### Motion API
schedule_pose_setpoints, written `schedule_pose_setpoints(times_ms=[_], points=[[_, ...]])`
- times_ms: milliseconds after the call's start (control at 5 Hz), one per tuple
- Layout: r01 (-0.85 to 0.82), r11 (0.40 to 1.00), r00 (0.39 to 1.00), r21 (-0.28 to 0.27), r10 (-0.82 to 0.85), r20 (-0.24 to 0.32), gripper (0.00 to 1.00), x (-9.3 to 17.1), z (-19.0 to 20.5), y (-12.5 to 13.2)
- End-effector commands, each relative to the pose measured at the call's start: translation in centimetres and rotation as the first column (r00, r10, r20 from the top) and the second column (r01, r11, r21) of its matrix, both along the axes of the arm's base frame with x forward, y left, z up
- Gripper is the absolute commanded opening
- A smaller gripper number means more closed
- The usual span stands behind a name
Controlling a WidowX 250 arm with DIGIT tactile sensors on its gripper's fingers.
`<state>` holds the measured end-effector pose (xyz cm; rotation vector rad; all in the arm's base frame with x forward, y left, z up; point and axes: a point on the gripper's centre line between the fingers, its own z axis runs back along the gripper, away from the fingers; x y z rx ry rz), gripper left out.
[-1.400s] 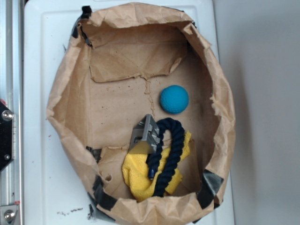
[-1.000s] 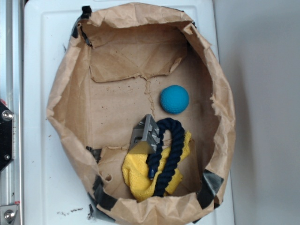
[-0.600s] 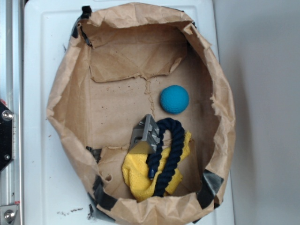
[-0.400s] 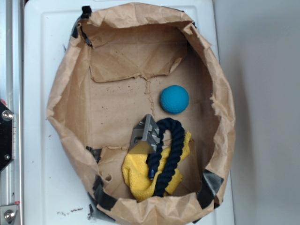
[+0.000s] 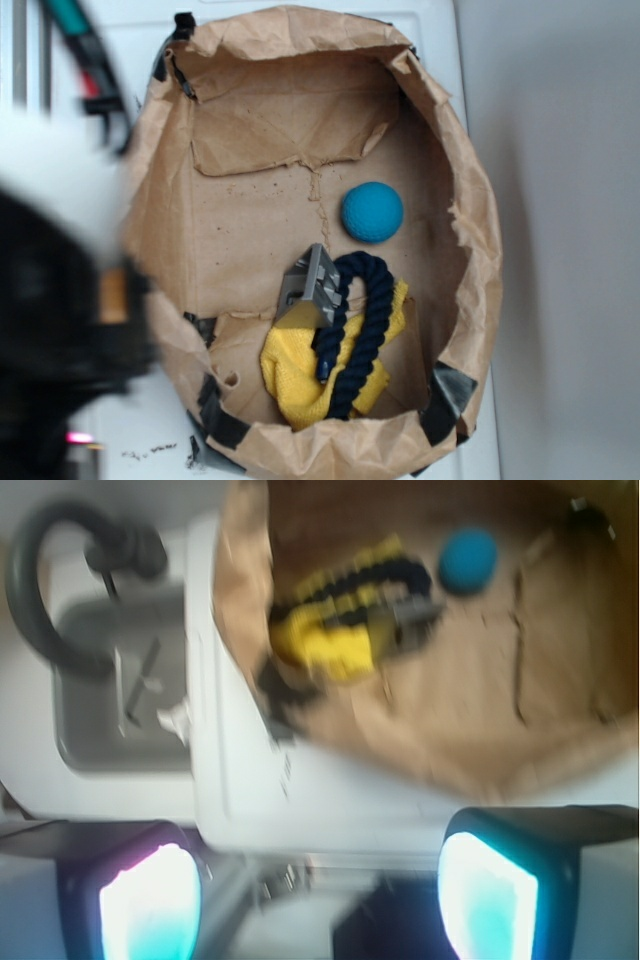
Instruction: Grab the blue ball.
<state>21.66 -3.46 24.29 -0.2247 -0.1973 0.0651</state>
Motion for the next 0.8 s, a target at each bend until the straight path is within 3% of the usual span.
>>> schedule_pose_setpoints(times_ms=[0,200,400,600], points=[[-0.303,0.950,0.880,-0.068,0.307,0.362,1.00,6.2,-0.6,4.2],[-0.489,0.868,0.789,-0.089,0.483,0.379,1.00,7.0,-2.5,5.3],[-0.594,0.797,0.756,-0.111,0.600,0.262,1.00,7.0,-5.2,6.4],[-0.674,0.736,0.714,-0.064,0.672,0.198,1.00,6.9,-6.7,7.2]])
